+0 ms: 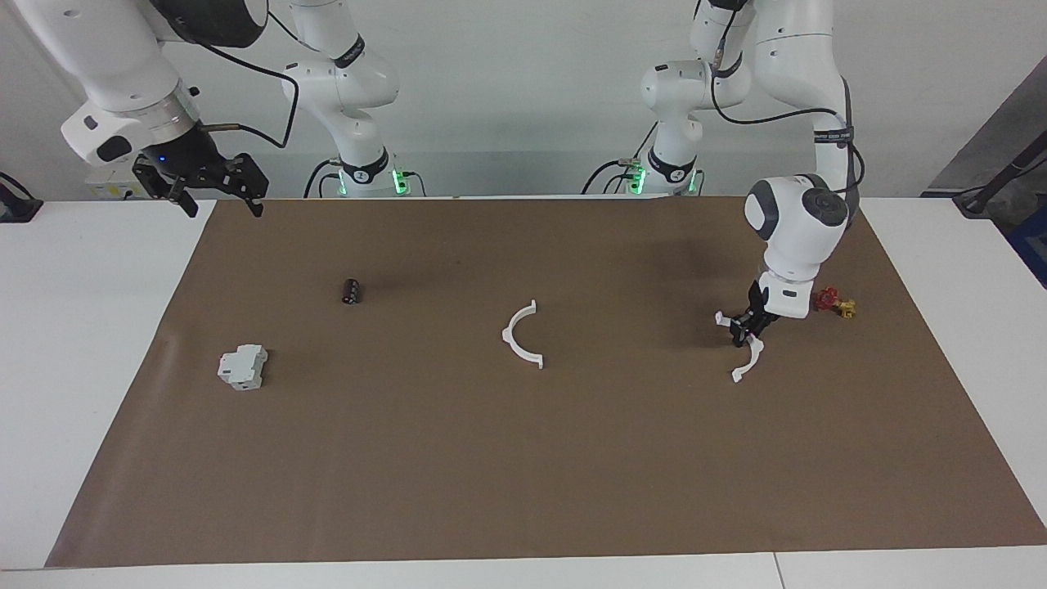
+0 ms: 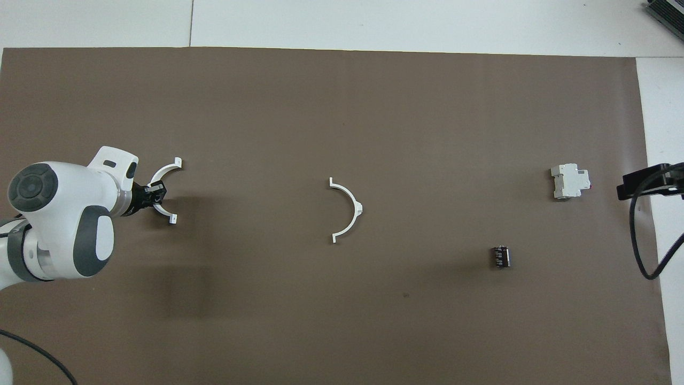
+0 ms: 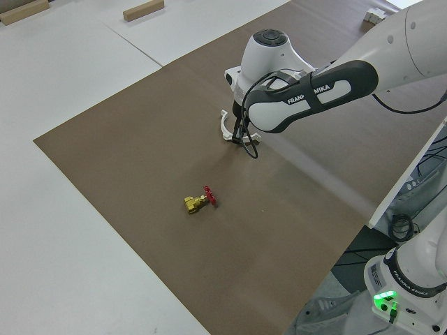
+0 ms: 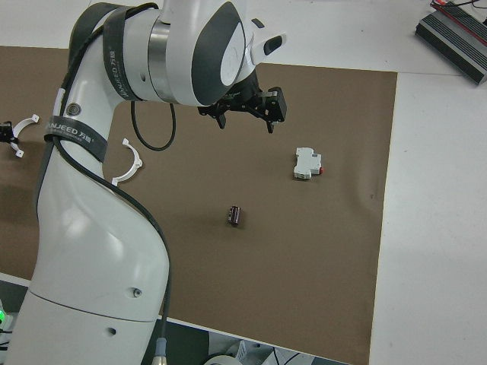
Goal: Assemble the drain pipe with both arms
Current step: 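Grasp the other white half-ring with the left gripper, then carry the half-ring with the left gripper toward the placed half-ring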
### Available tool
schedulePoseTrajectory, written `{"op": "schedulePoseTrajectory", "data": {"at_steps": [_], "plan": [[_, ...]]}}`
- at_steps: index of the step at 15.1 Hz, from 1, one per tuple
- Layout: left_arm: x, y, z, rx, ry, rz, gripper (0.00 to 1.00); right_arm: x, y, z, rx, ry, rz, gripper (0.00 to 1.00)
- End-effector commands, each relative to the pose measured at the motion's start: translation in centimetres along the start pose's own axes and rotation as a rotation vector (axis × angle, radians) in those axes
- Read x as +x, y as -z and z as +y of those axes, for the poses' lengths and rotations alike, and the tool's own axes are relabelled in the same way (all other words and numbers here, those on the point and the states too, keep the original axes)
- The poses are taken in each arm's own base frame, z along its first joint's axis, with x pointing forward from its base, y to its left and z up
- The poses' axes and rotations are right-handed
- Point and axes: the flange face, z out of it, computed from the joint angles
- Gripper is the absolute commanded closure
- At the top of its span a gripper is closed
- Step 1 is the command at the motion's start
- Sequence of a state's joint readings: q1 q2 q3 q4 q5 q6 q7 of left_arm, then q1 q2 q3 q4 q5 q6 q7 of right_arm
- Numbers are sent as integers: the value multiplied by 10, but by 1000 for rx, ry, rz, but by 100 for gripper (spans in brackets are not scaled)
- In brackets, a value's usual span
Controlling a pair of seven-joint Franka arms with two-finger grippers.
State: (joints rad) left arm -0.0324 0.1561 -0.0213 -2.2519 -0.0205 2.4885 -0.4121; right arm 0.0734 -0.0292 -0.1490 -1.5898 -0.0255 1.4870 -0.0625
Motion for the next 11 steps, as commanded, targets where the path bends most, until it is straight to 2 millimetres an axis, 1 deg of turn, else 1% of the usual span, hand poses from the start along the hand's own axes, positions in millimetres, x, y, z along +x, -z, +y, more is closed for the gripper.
{"op": "schedulePoseTrajectory", "data": {"at_steps": [1,3,4,5,6,9,11], "plan": [[2,32,44,-4,-38,-11,100,-4,-3,-2,-5,-15,3,0],[-2,52,80,-9,5,-14,100,-4,-1,-3,-4,-8,7,0],[-8,62,100,-11,14,-15,100,-4,-1,-2,-4,-10,4,0],[-13,71,117,-11,20,-19,100,-4,-1,-2,-4,-10,7,0],[-23,77,134,-11,21,-23,100,-4,-1,-2,-4,-10,6,0],[-55,80,177,-21,82,-21,100,-4,-1,-3,-4,-7,7,0],[-73,80,195,-24,99,-22,100,-4,-1,-2,-4,-10,7,0]]}}
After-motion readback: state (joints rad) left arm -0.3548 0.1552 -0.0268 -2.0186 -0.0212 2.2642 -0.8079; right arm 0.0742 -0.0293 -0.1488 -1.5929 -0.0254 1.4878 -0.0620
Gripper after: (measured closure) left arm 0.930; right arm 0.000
